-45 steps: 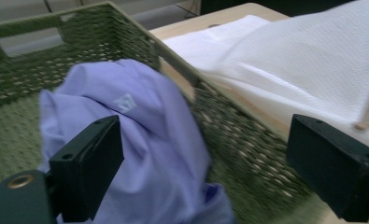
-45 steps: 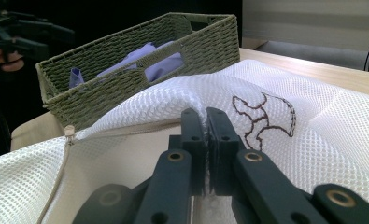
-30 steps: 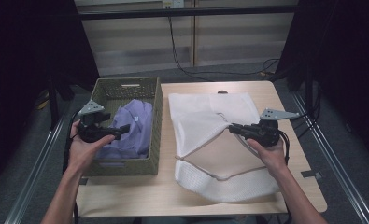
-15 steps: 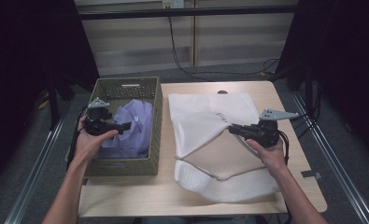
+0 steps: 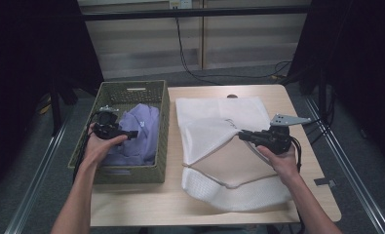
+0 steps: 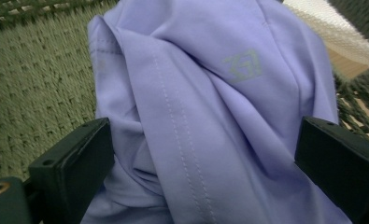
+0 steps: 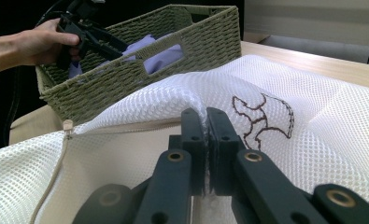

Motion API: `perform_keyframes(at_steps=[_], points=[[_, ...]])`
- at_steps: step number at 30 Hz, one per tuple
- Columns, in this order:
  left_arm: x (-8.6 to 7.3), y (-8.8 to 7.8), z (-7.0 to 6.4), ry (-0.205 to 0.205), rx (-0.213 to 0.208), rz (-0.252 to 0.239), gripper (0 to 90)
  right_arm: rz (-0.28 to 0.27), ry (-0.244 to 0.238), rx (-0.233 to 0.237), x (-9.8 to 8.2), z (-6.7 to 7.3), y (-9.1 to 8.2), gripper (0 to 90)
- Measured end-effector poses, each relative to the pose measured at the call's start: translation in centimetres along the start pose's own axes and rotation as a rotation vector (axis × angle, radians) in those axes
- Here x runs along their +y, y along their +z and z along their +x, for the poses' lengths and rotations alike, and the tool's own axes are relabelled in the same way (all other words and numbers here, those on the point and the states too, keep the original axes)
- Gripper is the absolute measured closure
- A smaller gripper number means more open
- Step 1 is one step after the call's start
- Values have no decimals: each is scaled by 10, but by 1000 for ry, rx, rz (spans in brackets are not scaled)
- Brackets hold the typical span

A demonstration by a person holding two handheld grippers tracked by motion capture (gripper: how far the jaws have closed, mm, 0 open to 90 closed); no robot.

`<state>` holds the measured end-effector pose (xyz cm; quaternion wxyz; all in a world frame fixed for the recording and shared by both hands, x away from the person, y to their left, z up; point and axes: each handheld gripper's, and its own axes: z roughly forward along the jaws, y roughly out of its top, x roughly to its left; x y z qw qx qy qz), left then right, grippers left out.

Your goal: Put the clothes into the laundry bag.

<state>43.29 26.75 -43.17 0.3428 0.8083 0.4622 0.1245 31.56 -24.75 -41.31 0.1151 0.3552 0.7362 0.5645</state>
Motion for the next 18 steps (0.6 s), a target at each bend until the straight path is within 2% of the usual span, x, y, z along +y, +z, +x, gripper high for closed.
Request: perform_keyframes(at_steps=[1, 2, 3, 7, 9, 13, 14, 15, 16, 17, 18], points=[[0, 1, 2, 3, 5, 11, 48, 1, 0, -1, 0, 0, 0, 873], [0, 4, 2, -27, -4, 10, 49, 2, 0, 0, -1, 0, 1, 874], [1, 7, 4, -31, 6, 18, 47, 5, 3, -1, -1, 0, 1, 874], [3, 16, 5, -48, -4, 55, 44, 12, -1, -1, -1, 0, 3, 874], [4, 22, 2, -28, -23, 77, 43, 14, 2, 0, -2, 0, 4, 874], [5, 27, -1, -30, -40, 82, 44, 17, 1, 5, -2, -1, 4, 874], [6, 29, -5, -18, -91, 95, 45, 18, 0, 3, -2, 0, 4, 874], [7, 31, -9, -7, -103, 100, 46, 18, 0, 3, -2, -1, 4, 874], [9, 33, -12, 23, -110, 111, 45, 19, 0, 3, -2, -1, 5, 874], [9, 35, -17, 27, -113, 104, 45, 19, -1, 7, -2, 0, 5, 874], [10, 38, -19, 48, -129, 121, 42, 21, 0, 6, -2, 0, 5, 874]])
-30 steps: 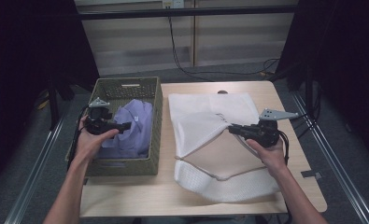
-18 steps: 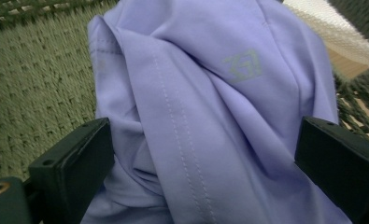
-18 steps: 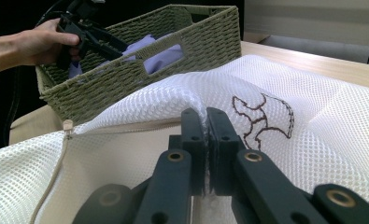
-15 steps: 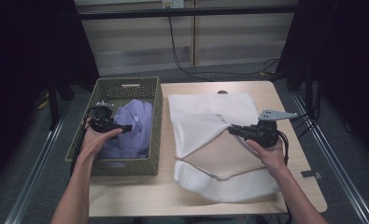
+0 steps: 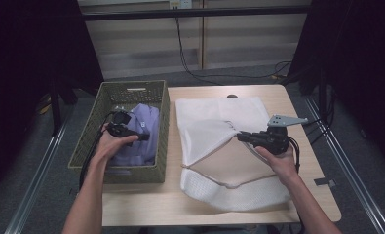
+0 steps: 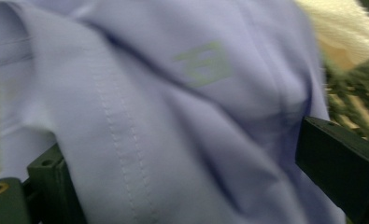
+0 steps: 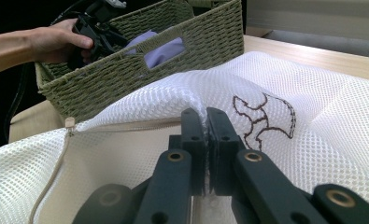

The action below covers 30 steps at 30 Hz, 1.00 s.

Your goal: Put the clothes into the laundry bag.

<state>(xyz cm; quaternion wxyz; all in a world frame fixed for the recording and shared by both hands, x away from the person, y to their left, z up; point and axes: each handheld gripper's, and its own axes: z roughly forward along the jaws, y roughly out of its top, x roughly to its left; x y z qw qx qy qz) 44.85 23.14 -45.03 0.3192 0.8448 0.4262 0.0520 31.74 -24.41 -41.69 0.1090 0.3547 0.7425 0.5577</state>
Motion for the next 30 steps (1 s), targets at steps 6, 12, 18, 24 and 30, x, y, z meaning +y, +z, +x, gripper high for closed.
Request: perform_keyframes(at_steps=[6, 12, 18, 24, 30], points=[[3, 11, -5, 53, 1, 57, 29, 2, -1, 1, -1, 0, 0, 874], [-1, 26, -9, 87, 125, 158, 59, 10, 1, 4, -2, -1, 1, 874], [-5, 35, -10, 123, 137, 225, 69, 19, -1, 5, -3, -2, 2, 874], [-11, 39, -6, 97, 116, 196, 8, 25, -5, 3, -4, -1, 3, 874], [-11, 38, -6, 73, 106, 198, 2, 28, -3, 7, -4, -1, 5, 874]])
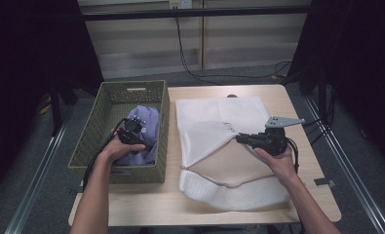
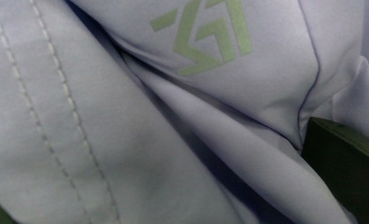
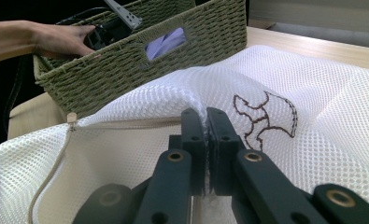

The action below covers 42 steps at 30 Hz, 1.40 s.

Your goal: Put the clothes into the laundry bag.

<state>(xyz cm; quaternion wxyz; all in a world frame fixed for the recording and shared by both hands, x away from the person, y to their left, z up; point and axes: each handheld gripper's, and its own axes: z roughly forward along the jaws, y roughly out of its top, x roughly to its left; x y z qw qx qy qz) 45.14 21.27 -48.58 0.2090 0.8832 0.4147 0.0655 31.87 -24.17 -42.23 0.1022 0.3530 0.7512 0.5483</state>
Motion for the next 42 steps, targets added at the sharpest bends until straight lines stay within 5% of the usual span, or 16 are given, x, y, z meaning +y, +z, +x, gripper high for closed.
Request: perform_keyframes(at_steps=[1, 4, 8, 10, 16, 17, 23, 30, 37, 39, 42], points=[[2, -4, 3, 29, -1, 43, 54, 2, 0, 0, 0, 0, 0, 874], [3, -10, 5, 40, 21, 52, 200, 3, -2, 0, -1, -1, 0, 874], [3, -14, 2, 14, 32, 47, 358, 4, 1, -1, -1, -1, 1, 874], [4, -15, 3, 2, -6, 58, 585, 4, 0, -2, -1, 0, 1, 874], [6, -16, 6, -58, -28, 78, 650, 3, -1, -2, -1, -1, 1, 874], [6, -15, 5, -93, -37, 65, 677, 3, -1, -2, -1, -1, 1, 874], [7, -18, 10, -121, -49, 92, 816, 5, 1, -3, -1, 0, 2, 874], [8, -22, 8, -92, -43, 93, 825, 4, 1, -2, -1, -1, 2, 874], [9, -33, 4, -123, -42, 16, 832, 2, 7, 0, -1, -1, 2, 874], [10, -38, 5, -94, -38, 18, 833, 2, 7, 0, -1, -1, 2, 874], [10, -46, 5, -104, -50, -20, 832, 0, 8, 0, 0, -1, 2, 875]])
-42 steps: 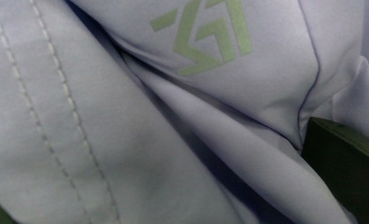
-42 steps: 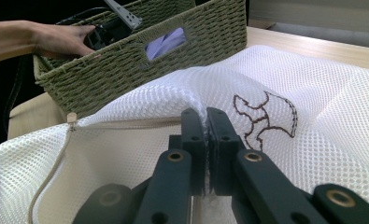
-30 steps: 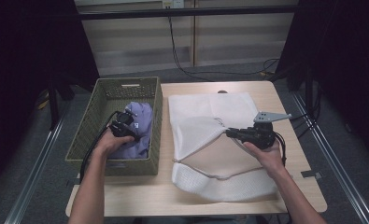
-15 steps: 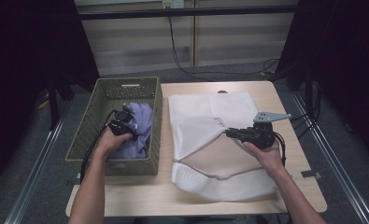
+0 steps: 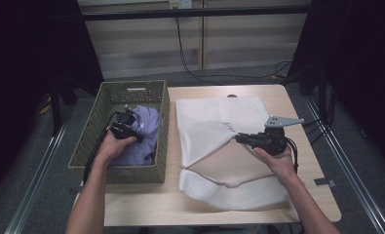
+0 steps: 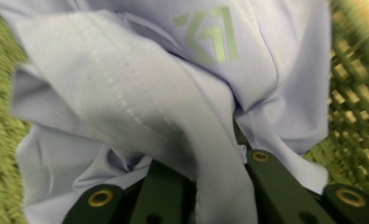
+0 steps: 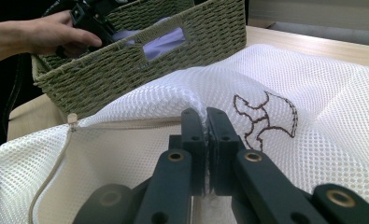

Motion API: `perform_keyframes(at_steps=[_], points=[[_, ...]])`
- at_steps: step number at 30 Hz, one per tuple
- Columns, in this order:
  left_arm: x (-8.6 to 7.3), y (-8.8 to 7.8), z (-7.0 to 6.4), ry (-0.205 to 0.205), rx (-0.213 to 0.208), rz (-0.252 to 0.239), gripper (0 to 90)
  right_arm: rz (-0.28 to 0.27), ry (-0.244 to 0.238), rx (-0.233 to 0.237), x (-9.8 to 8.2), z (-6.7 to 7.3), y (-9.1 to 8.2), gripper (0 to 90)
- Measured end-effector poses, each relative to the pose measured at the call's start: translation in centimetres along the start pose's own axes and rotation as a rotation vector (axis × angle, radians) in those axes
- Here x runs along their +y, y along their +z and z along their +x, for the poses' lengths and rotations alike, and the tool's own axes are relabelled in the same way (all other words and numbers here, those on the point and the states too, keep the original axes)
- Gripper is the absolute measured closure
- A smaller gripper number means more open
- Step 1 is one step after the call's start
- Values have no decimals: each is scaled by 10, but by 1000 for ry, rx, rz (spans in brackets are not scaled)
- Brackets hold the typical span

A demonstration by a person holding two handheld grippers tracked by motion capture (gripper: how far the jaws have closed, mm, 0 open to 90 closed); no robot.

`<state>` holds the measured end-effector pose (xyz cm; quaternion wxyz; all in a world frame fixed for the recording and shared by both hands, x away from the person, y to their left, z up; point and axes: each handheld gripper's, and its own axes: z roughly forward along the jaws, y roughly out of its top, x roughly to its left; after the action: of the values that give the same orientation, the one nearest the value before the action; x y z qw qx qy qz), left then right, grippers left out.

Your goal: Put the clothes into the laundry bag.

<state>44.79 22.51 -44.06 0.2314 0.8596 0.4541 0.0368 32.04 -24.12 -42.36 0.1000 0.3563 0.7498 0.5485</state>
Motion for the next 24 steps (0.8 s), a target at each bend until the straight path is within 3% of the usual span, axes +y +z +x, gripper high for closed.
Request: perform_keyframes(at_steps=[3, 4, 5, 8, 9, 12, 21, 24], points=[[0, -7, 0, 8, -2, -24, 833, 1, 1, 2, 0, 0, 1, 874], [-2, -10, -1, -26, -8, -61, 833, 2, 2, 0, 0, 0, 1, 875], [-2, -15, 2, -5, -3, -48, 833, 1, 1, 1, 0, 0, 1, 874], [-4, -22, 3, -25, -22, -103, 833, -1, -1, 2, 0, 0, 0, 874], [-5, -25, 4, -9, -19, -109, 834, 0, 1, -1, 0, 0, 0, 875], [-8, -31, 5, -32, -22, -152, 834, -1, 1, -1, 0, 0, -1, 875], [-17, -53, 10, -42, -25, -258, 835, -4, 3, -2, 0, 0, -1, 875], [-21, -65, 12, -60, -38, -334, 835, -3, 1, -1, 0, 0, -1, 874]])
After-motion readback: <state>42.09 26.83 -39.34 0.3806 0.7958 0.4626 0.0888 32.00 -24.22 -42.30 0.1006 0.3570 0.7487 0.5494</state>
